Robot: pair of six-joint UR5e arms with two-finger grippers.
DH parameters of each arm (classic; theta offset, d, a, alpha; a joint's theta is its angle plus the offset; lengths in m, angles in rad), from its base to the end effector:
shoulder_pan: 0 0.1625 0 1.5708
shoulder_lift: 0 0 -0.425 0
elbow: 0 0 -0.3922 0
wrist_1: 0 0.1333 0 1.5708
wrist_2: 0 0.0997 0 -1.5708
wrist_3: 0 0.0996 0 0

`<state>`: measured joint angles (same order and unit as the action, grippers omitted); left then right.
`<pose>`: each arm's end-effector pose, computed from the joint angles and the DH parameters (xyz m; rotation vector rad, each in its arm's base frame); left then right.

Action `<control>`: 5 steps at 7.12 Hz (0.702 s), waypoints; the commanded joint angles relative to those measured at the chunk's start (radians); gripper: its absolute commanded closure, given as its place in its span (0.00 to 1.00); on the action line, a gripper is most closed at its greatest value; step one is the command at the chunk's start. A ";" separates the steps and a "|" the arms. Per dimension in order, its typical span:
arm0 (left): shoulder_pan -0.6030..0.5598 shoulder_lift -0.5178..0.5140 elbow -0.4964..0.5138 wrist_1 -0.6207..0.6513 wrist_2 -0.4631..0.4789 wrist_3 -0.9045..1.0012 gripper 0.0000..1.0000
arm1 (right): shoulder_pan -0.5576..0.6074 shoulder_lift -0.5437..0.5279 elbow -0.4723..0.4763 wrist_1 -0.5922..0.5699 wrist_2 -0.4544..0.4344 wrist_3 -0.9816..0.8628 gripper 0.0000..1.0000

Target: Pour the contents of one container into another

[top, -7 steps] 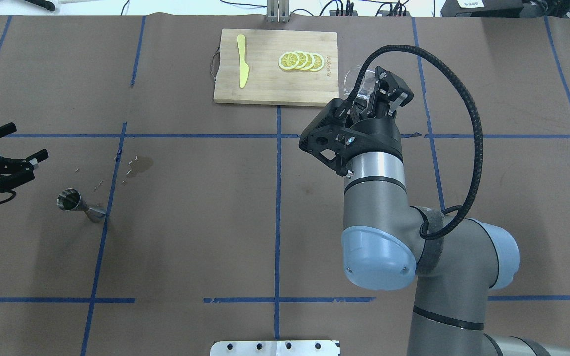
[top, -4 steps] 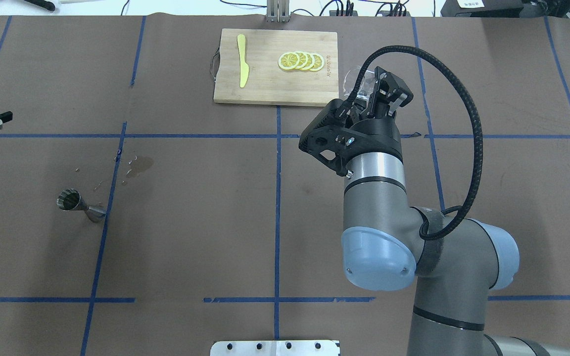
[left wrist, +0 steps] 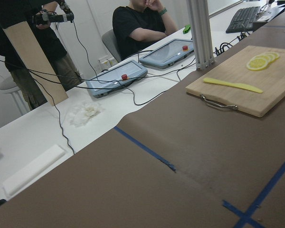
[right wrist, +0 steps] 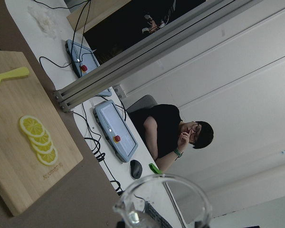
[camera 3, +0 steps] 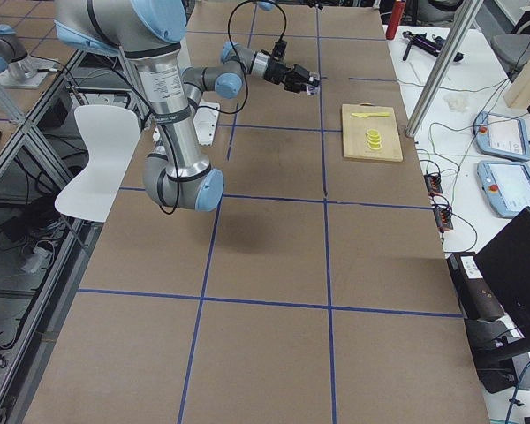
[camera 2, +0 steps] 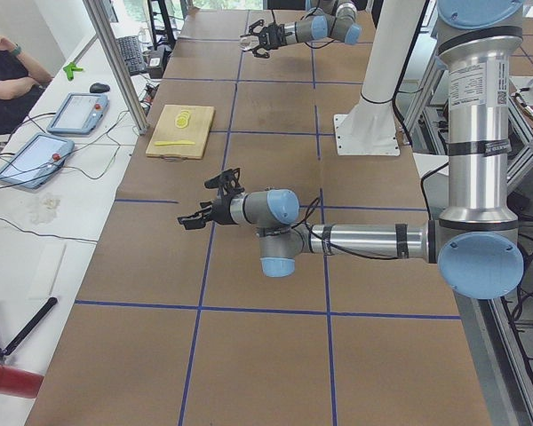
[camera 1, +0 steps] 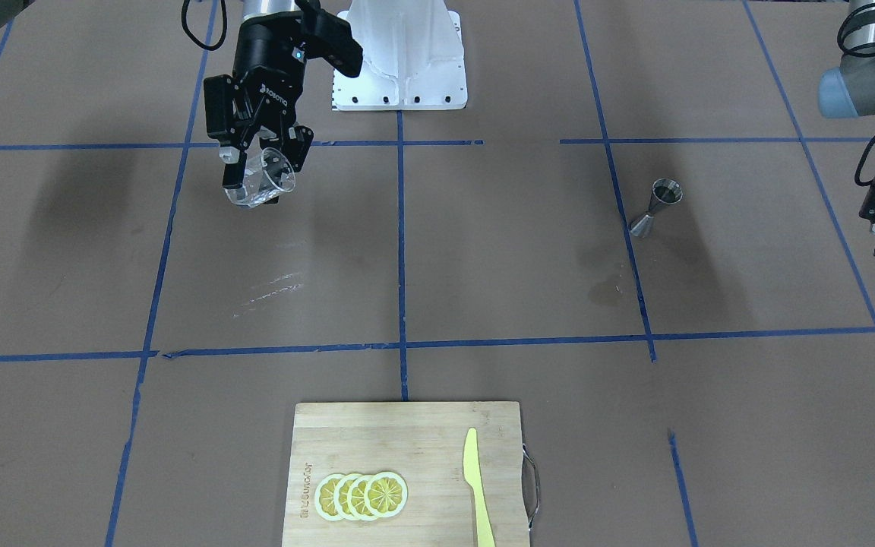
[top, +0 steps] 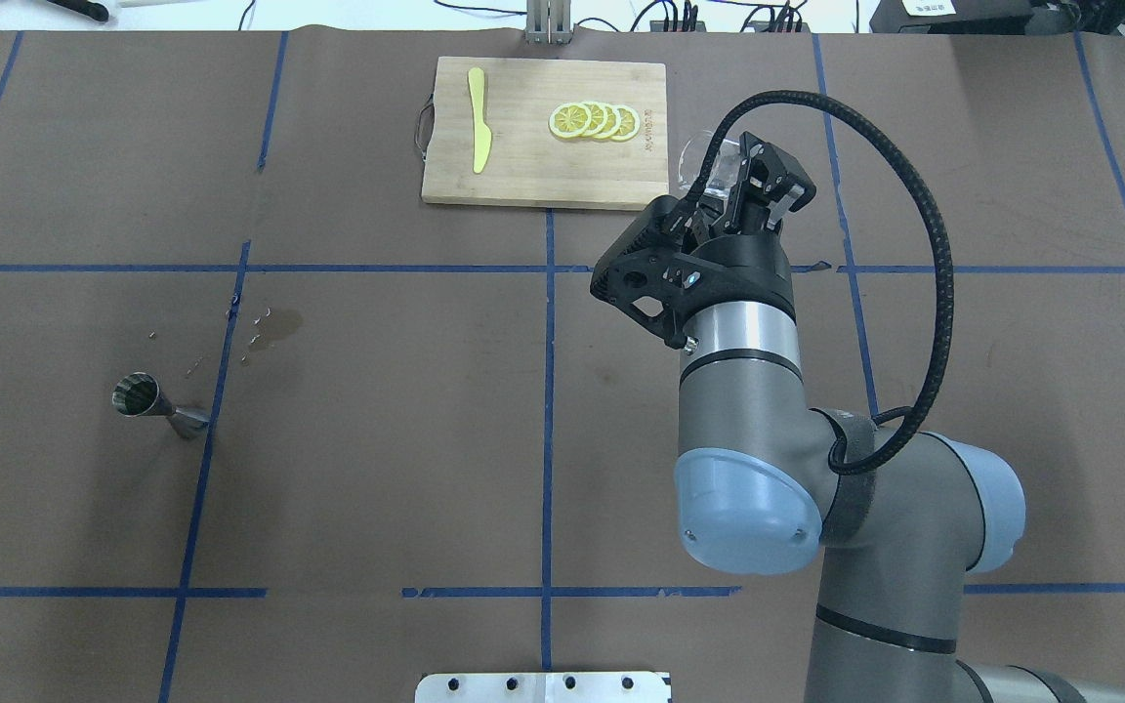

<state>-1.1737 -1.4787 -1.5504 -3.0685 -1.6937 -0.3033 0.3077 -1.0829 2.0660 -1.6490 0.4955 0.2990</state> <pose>0.0686 -0.4767 0.5500 1.2655 0.5715 0.1634 -0.4244 -0.3667 0.1624 1.2731 0.1352 -0.3442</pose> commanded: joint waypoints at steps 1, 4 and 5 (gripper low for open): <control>-0.024 0.001 0.019 0.141 0.000 0.006 0.00 | -0.001 0.000 0.000 0.000 0.000 0.000 1.00; -0.171 -0.015 0.013 0.494 -0.277 0.012 0.00 | 0.001 0.000 -0.001 0.000 0.000 0.000 1.00; -0.213 -0.012 0.015 0.608 -0.390 0.012 0.00 | 0.001 0.000 -0.001 0.000 0.000 0.000 1.00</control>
<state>-1.3303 -1.4923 -1.5362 -2.5844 -1.9444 -0.2920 0.3083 -1.0830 2.0654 -1.6491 0.4955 0.2991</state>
